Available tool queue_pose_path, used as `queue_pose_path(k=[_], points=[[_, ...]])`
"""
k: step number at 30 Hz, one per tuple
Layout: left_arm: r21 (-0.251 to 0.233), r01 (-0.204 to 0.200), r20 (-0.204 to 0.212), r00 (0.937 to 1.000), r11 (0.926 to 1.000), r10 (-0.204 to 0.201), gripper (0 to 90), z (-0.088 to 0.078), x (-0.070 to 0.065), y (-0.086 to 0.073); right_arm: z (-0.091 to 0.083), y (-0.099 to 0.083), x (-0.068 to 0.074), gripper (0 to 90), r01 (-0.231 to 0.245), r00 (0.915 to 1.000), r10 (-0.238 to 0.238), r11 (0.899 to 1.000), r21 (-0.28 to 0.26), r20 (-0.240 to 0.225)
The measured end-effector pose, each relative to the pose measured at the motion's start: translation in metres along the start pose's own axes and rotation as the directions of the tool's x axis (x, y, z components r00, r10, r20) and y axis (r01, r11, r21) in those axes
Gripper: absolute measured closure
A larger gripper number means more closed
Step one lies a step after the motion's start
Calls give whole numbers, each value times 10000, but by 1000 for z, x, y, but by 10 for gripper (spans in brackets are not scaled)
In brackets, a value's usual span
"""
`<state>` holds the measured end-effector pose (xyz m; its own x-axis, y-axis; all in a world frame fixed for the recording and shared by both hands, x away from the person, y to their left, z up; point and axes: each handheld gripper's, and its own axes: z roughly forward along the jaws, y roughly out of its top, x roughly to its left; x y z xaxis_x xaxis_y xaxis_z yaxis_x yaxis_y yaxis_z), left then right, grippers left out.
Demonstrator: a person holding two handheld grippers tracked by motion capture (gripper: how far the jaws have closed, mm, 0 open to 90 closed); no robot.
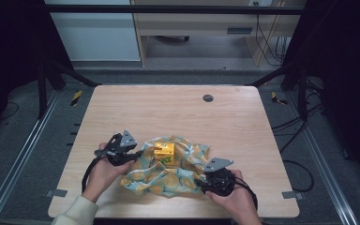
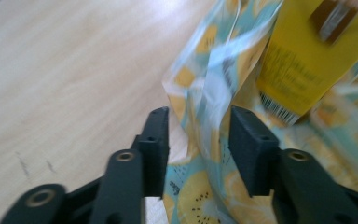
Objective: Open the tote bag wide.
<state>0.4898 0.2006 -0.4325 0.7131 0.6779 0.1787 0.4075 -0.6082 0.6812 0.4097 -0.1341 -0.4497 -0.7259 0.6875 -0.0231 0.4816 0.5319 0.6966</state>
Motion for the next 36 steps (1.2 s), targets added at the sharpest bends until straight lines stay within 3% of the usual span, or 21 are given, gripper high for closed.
queue_pose_path(k=[4,9,13,16,17,18,21,25,32,33,36], points=[[-403,-100,-223,9997,9991,91,417,-16,0,7,-24,9,-1,335,-129,9997,147,9956,-933,185],[-879,-4,-390,9992,9961,-31,297,-29,2,8,-43,15,-10,225,-290,9980,393,9806,-1938,497],[-1058,257,-529,9981,9941,-314,215,-34,7,1,-42,15,-26,170,-673,9910,884,9780,-1976,1002],[-1070,532,-604,9964,9928,-599,171,-37,14,-8,-38,12,-40,137,-1085,9795,1378,9754,-1919,1468],[-1021,643,-634,9955,9927,-710,143,-37,18,-11,-37,9,-48,119,-1411,9713,1743,9701,-1975,1621],[-1024,769,-664,9943,9918,-839,143,-38,21,-15,-37,9,-48,119,-1411,9713,1743,9701,-1975,1621],[-1126,1214,-783,9883,9862,-1306,122,-41,30,-28,-37,2,-61,99,-1809,9565,2208,9616,-2064,1907],[-1115,1516,-887,9828,9821,-1618,104,-44,38,-43,-39,-7,-76,85,-2205,9397,2643,9533,-2062,2172],[-950,1792,-948,9776,9792,-1881,81,-43,47,-65,-34,-21,-94,77,-2878,9103,3319,9370,-1981,2472],[-943,1849,-926,9767,9782,-1935,76,-42,47,-69,-31,-26,-96,78,-3057,9028,3477,9328,-1912,2530],[-855,1897,-947,9757,9781,-1975,72,-40,48,-77,-28,-29,-98,87,-3206,8962,3603,9293,-1832,2590]])
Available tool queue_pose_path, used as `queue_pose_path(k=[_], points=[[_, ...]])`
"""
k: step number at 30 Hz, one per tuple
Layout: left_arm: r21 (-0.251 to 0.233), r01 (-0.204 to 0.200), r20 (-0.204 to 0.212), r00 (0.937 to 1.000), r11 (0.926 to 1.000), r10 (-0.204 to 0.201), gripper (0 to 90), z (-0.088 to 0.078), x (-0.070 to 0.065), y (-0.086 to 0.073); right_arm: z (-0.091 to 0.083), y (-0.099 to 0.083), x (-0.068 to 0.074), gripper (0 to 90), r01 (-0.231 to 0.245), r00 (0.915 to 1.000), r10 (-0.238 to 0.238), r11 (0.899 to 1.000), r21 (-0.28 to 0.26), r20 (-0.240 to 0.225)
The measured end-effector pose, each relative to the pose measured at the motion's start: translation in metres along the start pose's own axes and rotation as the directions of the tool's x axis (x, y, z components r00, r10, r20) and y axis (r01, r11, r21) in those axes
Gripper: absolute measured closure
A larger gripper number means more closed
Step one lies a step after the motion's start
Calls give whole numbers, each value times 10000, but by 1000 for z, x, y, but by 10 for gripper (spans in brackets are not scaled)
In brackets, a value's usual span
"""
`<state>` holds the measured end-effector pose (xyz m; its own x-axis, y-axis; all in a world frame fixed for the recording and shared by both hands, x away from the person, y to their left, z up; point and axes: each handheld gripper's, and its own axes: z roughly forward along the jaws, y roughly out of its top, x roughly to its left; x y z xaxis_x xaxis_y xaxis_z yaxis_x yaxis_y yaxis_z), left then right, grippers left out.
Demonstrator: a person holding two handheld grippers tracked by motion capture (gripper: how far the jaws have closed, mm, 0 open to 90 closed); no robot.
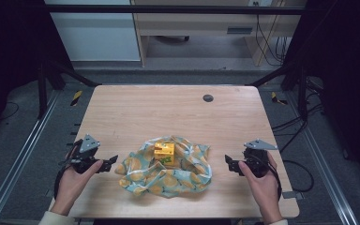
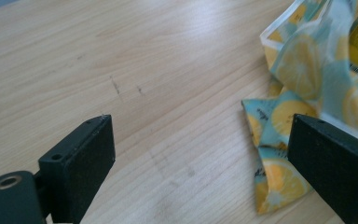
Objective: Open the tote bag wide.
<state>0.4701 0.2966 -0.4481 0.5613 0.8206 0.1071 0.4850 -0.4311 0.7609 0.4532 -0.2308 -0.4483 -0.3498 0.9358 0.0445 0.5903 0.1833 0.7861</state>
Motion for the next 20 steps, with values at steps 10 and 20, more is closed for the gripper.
queue_pose_path(k=[10,20], points=[[300,206,-233,9995,9993,-199,62,4,7,-30,16,-18,-3,125,-254,9989,236,9986,453,397],[328,563,-212,9982,9979,-556,58,3,15,-32,12,-28,-7,115,-305,9979,296,9994,136,583]])
